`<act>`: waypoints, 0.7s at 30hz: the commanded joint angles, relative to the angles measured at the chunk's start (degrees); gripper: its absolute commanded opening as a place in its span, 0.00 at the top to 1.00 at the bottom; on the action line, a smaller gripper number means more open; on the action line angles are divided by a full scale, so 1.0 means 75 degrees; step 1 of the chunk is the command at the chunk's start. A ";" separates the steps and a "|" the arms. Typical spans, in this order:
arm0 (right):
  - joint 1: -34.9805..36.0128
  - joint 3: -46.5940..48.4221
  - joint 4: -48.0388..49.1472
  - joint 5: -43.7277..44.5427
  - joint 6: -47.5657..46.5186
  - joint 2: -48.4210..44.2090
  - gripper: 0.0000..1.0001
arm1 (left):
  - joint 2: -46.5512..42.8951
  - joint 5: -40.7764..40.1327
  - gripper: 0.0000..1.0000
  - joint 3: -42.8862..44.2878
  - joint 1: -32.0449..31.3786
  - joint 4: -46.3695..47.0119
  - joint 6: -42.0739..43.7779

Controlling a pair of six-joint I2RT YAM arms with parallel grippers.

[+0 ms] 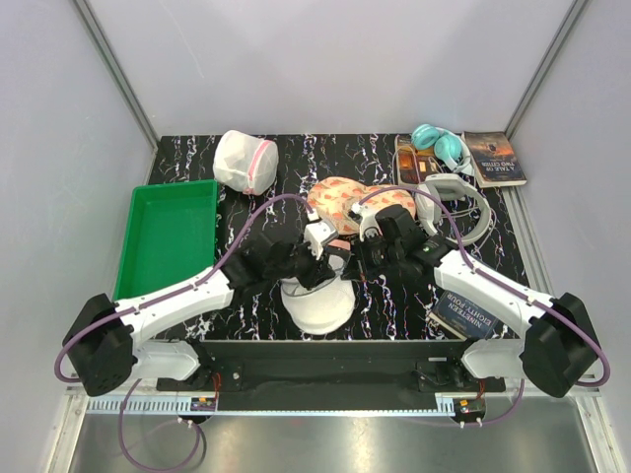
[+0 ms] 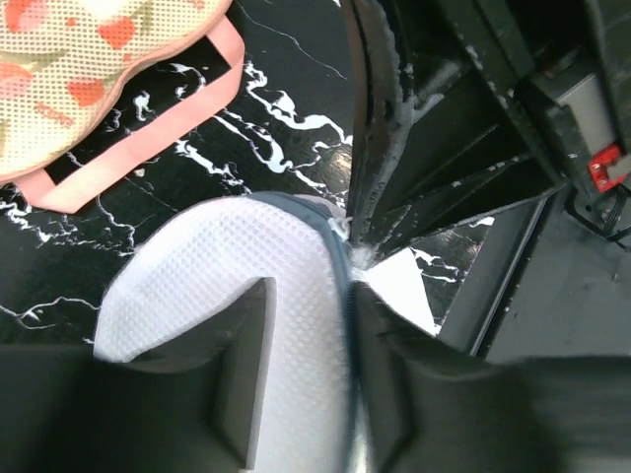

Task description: Unzip the laundry bag and remove the bra

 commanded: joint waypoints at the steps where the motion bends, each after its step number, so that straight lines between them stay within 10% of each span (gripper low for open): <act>1: 0.0084 0.0218 0.0064 0.0138 -0.0067 -0.0257 1.00 | -0.0016 0.0439 0.87 0.0110 0.0017 0.0418 0.0036; 3: 0.0084 0.0218 0.0028 0.0279 -0.0079 -0.0246 1.00 | -0.0062 0.0474 1.00 0.0062 0.0017 0.0418 0.0048; 21: -0.0689 0.0195 0.0017 0.0666 -0.0219 0.0328 1.00 | -0.1222 0.0298 1.00 -0.0840 0.0017 0.0325 0.0247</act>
